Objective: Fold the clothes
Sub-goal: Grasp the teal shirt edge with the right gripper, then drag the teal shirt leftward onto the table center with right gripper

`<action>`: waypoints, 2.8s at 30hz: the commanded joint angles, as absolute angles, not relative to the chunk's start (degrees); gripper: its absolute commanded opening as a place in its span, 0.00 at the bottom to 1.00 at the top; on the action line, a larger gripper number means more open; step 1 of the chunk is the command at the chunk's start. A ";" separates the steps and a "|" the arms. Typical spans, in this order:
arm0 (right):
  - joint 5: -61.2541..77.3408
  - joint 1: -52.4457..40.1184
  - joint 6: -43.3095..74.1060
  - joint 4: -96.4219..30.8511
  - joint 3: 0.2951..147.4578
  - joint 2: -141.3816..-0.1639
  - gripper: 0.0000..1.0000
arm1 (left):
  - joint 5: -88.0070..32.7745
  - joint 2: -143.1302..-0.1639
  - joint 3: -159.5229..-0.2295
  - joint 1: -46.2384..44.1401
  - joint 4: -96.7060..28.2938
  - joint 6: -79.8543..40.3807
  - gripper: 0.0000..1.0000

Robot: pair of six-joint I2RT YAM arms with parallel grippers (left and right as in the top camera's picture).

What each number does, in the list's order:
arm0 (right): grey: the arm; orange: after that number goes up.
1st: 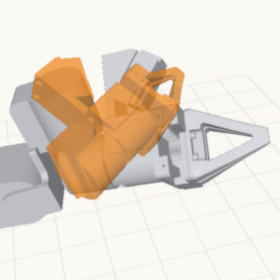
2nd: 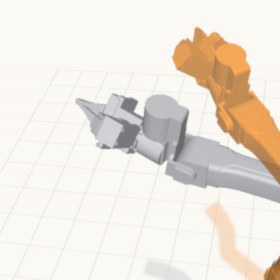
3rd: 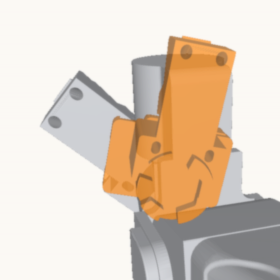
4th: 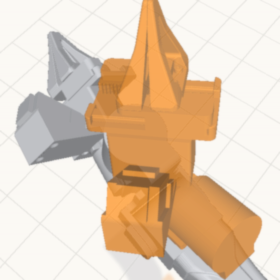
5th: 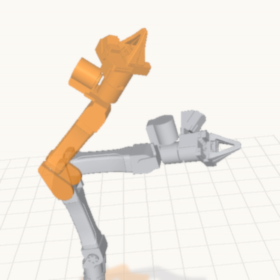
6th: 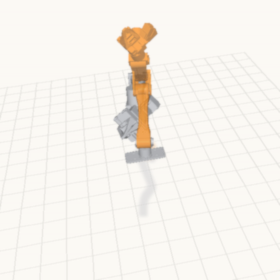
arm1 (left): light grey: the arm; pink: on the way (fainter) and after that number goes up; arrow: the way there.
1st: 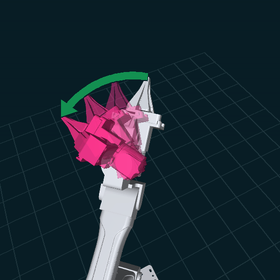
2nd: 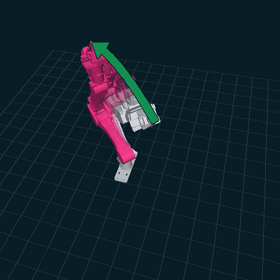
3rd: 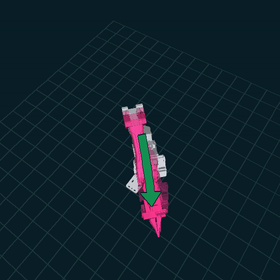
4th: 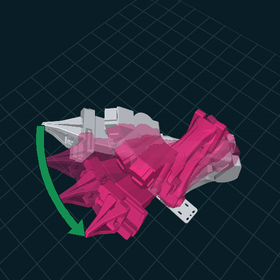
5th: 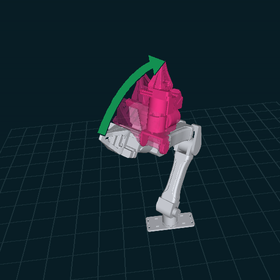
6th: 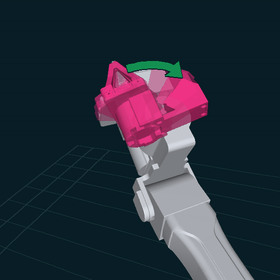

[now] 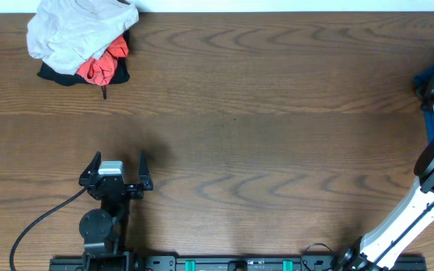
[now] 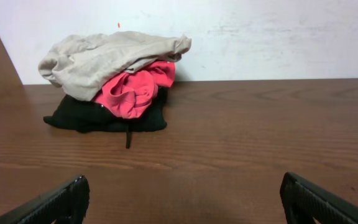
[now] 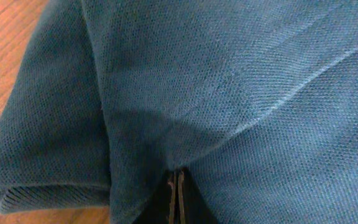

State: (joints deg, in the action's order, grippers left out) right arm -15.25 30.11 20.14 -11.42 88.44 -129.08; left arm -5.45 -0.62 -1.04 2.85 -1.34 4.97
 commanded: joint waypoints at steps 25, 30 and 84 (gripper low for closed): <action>-8.82 30.57 21.17 -6.50 89.23 -128.70 0.48 | -6.87 -0.23 -0.23 3.05 -3.49 5.96 0.98; -8.88 30.57 21.21 -6.39 89.23 -129.95 0.49 | -6.87 -0.23 -0.23 3.05 -3.49 5.93 0.98; -1.67 4.80 15.16 -22.50 89.23 -97.17 0.01 | -6.87 -0.23 -0.23 3.05 -3.49 5.93 0.98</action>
State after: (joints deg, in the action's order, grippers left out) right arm -2.72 8.36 16.47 -22.06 88.44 -101.01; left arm -5.45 -0.62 -1.04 2.85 -1.34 4.99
